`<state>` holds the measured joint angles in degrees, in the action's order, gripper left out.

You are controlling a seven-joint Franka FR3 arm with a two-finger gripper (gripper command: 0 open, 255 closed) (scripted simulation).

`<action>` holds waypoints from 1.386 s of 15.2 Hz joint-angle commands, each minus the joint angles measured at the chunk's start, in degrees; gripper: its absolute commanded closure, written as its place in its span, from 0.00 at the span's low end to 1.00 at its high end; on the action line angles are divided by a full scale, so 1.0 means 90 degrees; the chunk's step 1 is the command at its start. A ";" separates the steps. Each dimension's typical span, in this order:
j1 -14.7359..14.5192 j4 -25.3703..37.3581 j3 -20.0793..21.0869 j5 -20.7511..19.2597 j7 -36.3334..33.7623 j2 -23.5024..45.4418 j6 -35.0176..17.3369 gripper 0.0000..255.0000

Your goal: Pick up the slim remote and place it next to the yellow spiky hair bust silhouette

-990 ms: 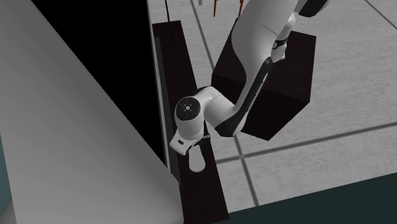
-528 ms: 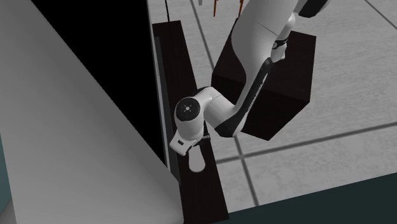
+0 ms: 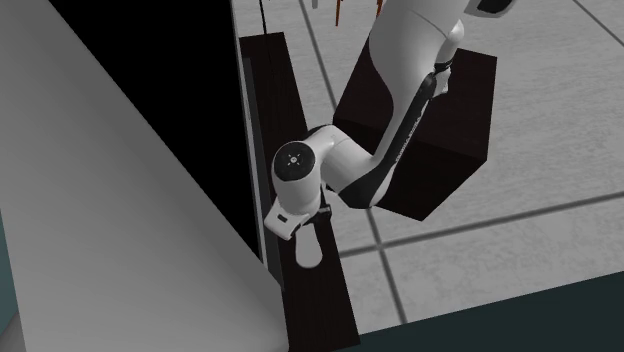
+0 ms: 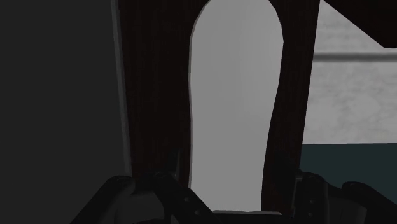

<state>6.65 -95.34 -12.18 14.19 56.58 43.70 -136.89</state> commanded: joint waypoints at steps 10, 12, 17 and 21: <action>-0.0106 -0.0068 -0.0156 -0.0172 -0.0120 -0.0692 0.0596 1.00; -0.0122 -0.0066 -0.0180 -0.0203 -0.0140 -0.0803 0.0708 1.00; -0.0157 -0.0027 -0.0236 -0.0281 -0.0191 -0.1062 0.1002 1.00; -0.0182 0.0030 -0.0276 -0.0342 -0.0232 -0.1255 0.1246 1.00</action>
<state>5.12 -95.03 -14.55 11.29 54.63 33.07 -126.28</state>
